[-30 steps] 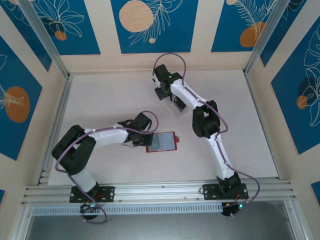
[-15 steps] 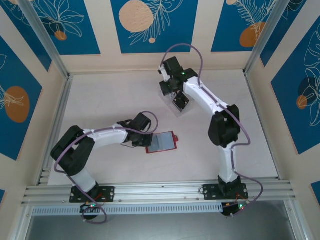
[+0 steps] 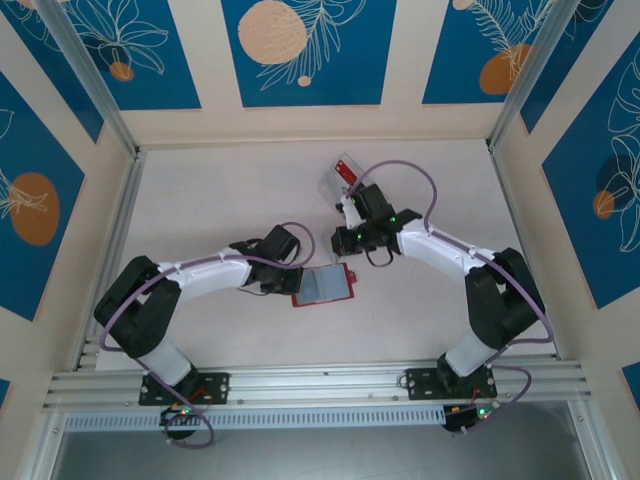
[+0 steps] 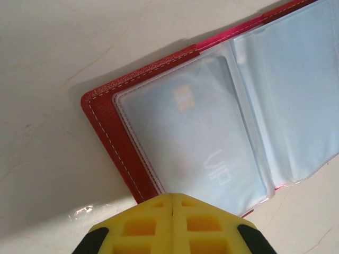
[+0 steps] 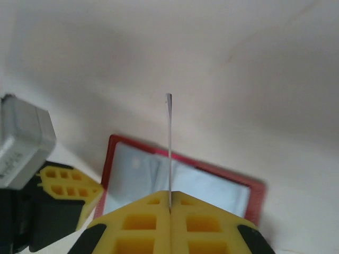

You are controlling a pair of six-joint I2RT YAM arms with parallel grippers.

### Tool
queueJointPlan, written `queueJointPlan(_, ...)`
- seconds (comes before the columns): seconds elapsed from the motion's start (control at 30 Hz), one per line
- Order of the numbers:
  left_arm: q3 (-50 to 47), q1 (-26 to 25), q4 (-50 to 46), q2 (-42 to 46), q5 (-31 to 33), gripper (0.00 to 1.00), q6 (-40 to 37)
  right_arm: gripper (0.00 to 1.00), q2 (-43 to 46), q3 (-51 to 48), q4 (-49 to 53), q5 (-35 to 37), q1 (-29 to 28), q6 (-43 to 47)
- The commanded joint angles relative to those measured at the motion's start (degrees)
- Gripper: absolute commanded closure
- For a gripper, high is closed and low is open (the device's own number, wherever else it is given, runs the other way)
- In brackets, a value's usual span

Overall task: Put the credit cards into the card holder
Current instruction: Insert the credit card into the card slot.

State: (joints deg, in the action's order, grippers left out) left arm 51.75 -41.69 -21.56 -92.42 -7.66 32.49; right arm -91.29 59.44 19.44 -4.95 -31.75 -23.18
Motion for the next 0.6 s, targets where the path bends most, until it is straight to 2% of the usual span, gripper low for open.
queueJointPlan(0.0, 1.87, 0.37, -1.32, -1.03, -1.01, 0.98, -1.28, 1.0, 1.76, -6.16, -13.82, -6.72, -0.64, -7.81)
queueJointPlan(0.27, 2.26, 0.0, -1.75, -2.49, -1.33, 0.98, -1.14, 1.0, 1.25, -14.55, -25.7, -8.07, -1.72, -12.78)
queueJointPlan(0.57, 0.69, -0.04, -3.2, -3.36, 1.45, 1.0, -0.3, 1.0, -0.94, -17.17, -31.36, -7.64, -2.66, -14.55)
